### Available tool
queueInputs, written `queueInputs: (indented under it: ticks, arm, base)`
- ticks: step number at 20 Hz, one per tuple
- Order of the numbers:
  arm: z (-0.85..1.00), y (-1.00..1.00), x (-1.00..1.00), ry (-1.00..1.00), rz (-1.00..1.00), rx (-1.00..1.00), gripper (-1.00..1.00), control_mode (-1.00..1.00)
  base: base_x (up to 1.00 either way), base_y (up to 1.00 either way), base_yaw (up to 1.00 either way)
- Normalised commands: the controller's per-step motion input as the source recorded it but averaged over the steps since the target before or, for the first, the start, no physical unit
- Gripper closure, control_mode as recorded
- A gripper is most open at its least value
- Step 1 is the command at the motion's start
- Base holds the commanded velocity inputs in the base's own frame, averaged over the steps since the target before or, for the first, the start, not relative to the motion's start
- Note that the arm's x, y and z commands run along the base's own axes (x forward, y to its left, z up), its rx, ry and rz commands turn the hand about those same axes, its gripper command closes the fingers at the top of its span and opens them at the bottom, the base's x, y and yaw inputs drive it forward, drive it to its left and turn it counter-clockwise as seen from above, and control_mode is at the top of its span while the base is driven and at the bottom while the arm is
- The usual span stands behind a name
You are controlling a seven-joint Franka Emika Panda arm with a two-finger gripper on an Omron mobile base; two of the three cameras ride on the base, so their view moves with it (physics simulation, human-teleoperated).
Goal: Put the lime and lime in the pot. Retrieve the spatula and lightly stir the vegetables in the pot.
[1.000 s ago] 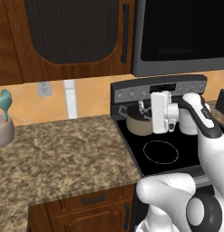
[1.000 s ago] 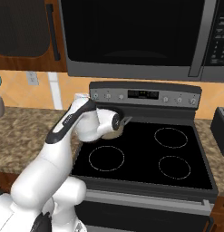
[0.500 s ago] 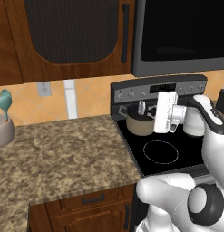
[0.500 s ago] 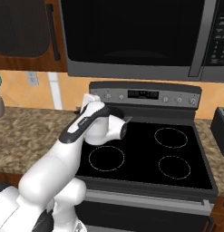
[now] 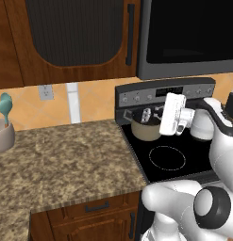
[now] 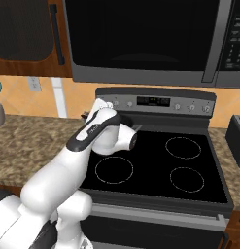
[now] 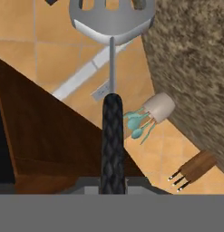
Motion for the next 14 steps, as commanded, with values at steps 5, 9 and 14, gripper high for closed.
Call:
queueInputs:
  ticks: [5, 9, 14]
  arm:
    - [0.00, -0.02, 0.00, 0.22, -0.03, 0.17, 1.00, -1.00]
    - [0.00, 0.00, 0.00, -0.02, -0.13, 0.05, 1.00, -1.00]
    - [0.11, -0.18, 0.00, -0.03, -0.02, 0.11, 1.00, -1.00]
  base:
    - [0.00, 0.00, 0.00]
    - [0.00, 0.00, 0.00]
    - [0.00, 0.00, 0.00]
